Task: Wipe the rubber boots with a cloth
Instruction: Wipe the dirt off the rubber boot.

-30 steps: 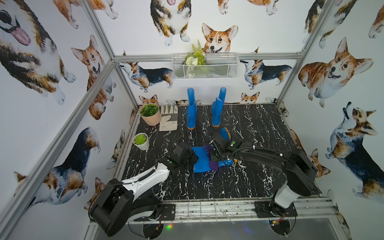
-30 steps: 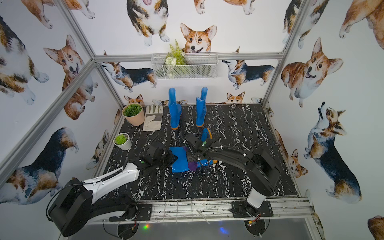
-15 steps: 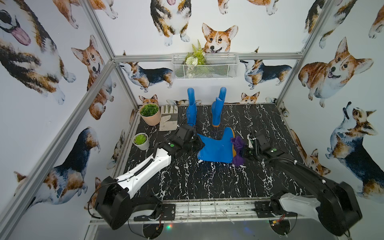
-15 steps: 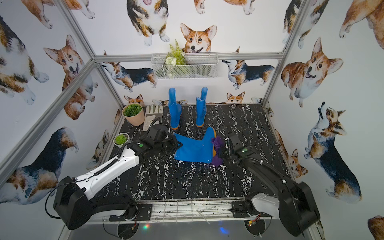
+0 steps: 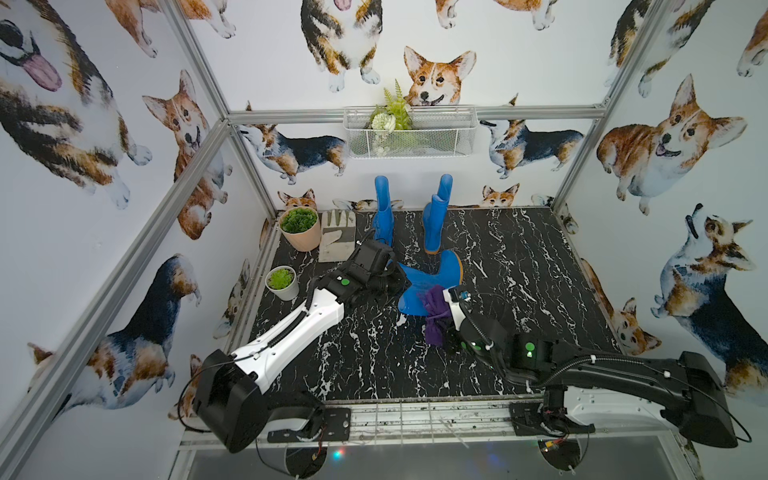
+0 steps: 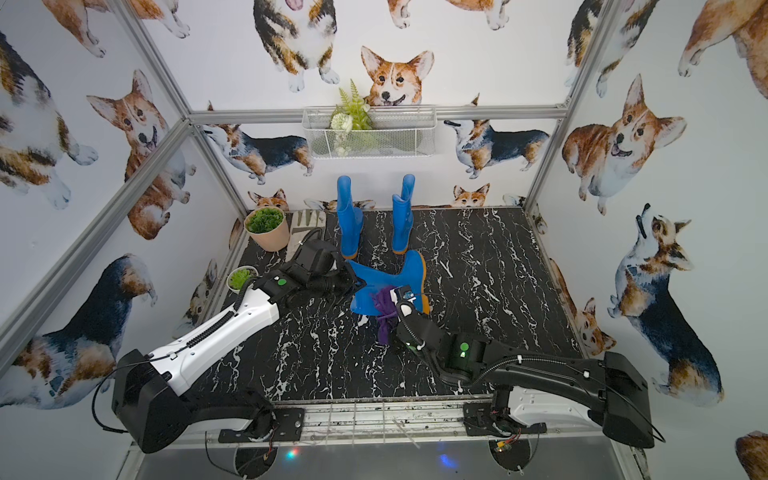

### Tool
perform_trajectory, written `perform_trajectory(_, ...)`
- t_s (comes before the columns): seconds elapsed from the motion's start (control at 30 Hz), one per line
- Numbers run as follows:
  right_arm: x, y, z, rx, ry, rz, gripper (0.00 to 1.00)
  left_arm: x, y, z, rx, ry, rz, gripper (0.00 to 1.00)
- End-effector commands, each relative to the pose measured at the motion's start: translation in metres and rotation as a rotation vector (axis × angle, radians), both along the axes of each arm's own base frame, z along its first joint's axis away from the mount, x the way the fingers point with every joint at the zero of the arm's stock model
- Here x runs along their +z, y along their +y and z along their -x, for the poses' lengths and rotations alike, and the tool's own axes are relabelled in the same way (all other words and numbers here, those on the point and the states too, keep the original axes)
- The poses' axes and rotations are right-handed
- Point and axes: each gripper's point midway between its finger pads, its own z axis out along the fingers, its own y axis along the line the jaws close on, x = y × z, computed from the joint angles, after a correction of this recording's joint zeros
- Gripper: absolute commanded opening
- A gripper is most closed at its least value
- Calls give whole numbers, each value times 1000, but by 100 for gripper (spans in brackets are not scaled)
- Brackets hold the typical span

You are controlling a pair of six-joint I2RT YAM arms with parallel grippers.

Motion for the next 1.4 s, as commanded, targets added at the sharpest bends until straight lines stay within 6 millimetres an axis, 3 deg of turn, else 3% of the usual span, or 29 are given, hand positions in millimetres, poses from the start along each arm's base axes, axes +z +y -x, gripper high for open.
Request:
perform_trajectory(0.0,32,40,-20,-19,-149,-98,0,19,-7,-5,25,-1,60,0)
perform_trajectory(0.1,15,53,-32,-12,-136,-30,0,22,-11,-5,25,-1,90,0)
perform_trajectory(0.2,-27,38,-52,-69,4,10,0,24,-12,-4,25,3,115,0)
perform_trajectory(0.3,-84,-24,-64,-256,157,83,0,26,-16,-2,9,11,140,0)
perform_trajectory(0.4,-117,-92,-61,-451,275,110,0,29,-18,-2,1,21,181,0)
perform_trajectory(0.5,-122,-133,-49,-535,284,103,0,33,-21,-3,-15,25,212,0)
perform_trajectory(0.57,-104,-138,-43,-515,262,68,0,37,-23,-4,-35,23,223,0)
perform_trajectory(0.67,-58,-119,-32,-407,138,54,0,40,-28,-4,-67,28,236,0)
perform_trajectory(0.77,-2,-80,-14,-255,-27,62,0,43,-29,-4,-77,32,243,0)
perform_trajectory(0.83,21,-52,-4,-181,-76,54,0,44,-28,-4,-75,31,242,0)
perform_trajectory(0.97,40,-3,-7,-103,-113,-15,0,45,-27,-1,-87,28,237,0)
perform_trajectory(1.03,35,13,-18,-111,-141,13,0,40,-25,-1,-78,26,227,0)
perform_trajectory(1.1,10,23,-33,-106,-85,74,0,35,-23,3,-69,27,224,0)
perform_trajectory(1.17,-37,0,-47,-197,53,143,0,32,-20,6,-61,30,226,0)
perform_trajectory(1.27,-102,-70,-46,-401,284,174,0,31,-17,10,-65,22,219,0)
perform_trajectory(1.37,-122,-133,-31,-564,359,149,0,27,-17,12,-91,21,206,0)
